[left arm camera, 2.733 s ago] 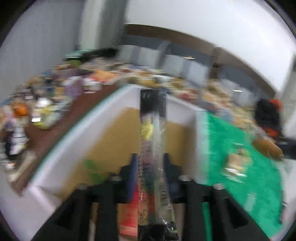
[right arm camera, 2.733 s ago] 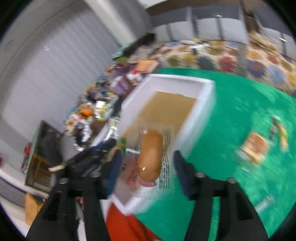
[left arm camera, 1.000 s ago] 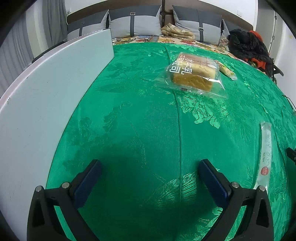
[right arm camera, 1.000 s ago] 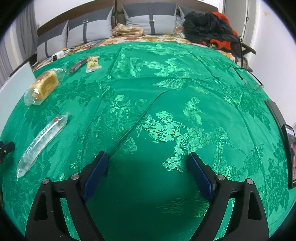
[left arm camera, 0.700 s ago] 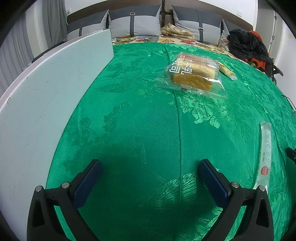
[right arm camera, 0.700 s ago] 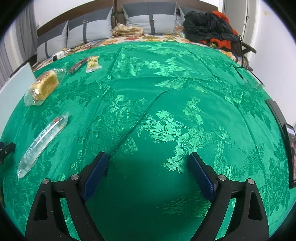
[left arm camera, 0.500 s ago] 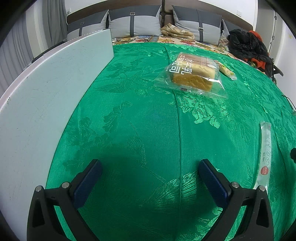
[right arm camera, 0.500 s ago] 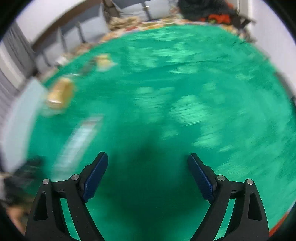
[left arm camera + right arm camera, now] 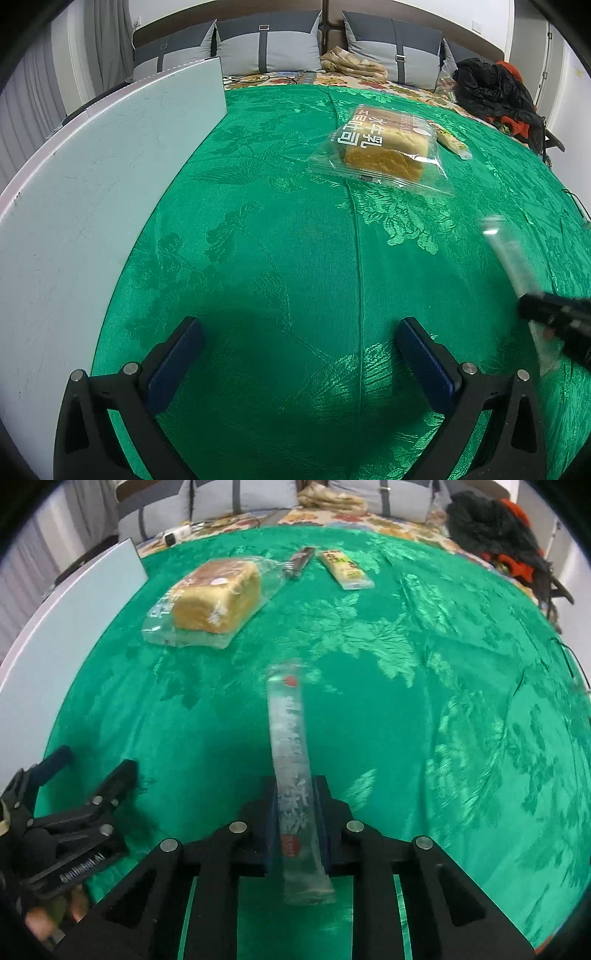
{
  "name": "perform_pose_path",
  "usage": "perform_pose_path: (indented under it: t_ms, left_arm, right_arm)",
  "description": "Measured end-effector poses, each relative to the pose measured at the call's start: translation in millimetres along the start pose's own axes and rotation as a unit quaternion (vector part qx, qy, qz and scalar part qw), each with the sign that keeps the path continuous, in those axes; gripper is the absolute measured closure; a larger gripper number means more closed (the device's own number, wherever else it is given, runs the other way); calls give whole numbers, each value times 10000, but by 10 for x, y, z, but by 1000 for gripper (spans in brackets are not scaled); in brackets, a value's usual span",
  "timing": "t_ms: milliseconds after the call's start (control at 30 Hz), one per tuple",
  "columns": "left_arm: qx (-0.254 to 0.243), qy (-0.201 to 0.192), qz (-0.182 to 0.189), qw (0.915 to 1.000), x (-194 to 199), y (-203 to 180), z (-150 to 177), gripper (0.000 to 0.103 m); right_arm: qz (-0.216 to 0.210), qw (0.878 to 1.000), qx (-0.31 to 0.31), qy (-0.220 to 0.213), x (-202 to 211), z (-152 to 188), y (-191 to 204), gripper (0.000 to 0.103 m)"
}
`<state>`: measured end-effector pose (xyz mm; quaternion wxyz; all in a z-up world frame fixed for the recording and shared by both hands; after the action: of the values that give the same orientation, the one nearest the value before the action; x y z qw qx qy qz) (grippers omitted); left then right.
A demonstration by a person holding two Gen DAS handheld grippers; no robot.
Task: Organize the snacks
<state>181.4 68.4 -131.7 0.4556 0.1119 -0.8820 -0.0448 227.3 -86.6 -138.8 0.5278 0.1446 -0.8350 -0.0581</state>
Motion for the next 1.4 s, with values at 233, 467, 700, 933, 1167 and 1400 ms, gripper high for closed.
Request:
perform_pose_path:
  t_ms: [233,467,700,933,1167,1400]
  left_arm:
    - [1,0,1,10000,3,2,1,0]
    - [1,0,3,10000,5,4,2,0]
    - [-1,-1,5,10000,-7,-5,-5,0]
    - [-3,-1,1,10000,-13,-13,-6,0]
    - [-218,192,133,9995,-26,-36,-49,0]
    - [-615,189,1267,9899,59,-338,-1007,1]
  right_arm:
    - [144,9996,28,-254,313,-375,-759,84]
    - [296,9992,15,-273,170,-494,-1182,79]
    - [361,9937,157,-1052,171,-300,-1185,20]
    - [380,9937,142,-1046,169,-319,-1197,17]
    - [360,9938,108,-1043,162,-328,-1207,16]
    - [353,9939,103,-1043,161,-331,-1208,15]
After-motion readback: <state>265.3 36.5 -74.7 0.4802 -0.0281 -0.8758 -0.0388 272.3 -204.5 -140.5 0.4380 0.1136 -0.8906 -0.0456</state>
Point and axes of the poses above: each gripper's, at about its wrist camera, not at the fingertips, and x roughly against the way its jaws point, y to its left, z to its underside, the point moved 6 cm from there along -x, roughly the way its jaws point, and after that the axes turned 14 degrees about -z, right-handed, at the moved point
